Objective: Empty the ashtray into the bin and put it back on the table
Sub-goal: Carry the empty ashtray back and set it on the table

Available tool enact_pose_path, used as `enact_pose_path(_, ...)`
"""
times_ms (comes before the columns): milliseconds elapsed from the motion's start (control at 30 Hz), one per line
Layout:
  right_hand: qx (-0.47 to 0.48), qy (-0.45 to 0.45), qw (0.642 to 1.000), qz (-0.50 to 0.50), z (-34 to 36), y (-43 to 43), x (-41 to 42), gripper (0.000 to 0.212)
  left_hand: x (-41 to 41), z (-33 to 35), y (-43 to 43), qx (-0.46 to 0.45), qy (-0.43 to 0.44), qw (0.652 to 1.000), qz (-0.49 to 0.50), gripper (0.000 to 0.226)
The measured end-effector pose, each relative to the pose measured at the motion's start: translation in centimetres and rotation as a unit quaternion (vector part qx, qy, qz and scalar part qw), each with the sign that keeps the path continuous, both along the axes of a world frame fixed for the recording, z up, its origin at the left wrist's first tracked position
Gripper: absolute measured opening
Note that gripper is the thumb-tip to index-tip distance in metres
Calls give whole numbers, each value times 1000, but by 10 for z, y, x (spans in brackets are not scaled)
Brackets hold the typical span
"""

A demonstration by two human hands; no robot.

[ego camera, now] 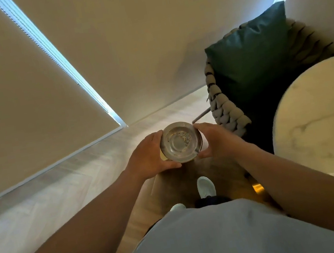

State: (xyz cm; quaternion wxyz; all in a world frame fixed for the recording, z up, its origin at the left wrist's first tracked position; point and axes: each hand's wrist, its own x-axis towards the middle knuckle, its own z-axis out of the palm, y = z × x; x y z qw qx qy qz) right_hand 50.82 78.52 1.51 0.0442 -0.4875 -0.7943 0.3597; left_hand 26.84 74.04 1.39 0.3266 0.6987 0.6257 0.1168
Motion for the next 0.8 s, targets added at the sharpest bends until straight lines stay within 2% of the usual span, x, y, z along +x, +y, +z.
enact_pose_path(133,5,-18,993,-113,-9,-42,5,71,1,-5,4,0,-9,995,-98,100)
enact_pose_path(333,-10,-6,973,-230,-13,-114,17,77,22,-23,0,-12,-7,971,-238,100)
enact_pose_path(500,-16,5,941,-339,-9,-178,39,82,62,-30,-20,36,13,943,-331,92)
enact_pose_path(633,-21,8,913,-408,-7,-223,66,83,106,-29,-33,2,7,914,-405,98)
enact_pose_path(800,-16,8,878,-478,-9,-275,97,82,160,-24,-54,1,1,874,-485,103)
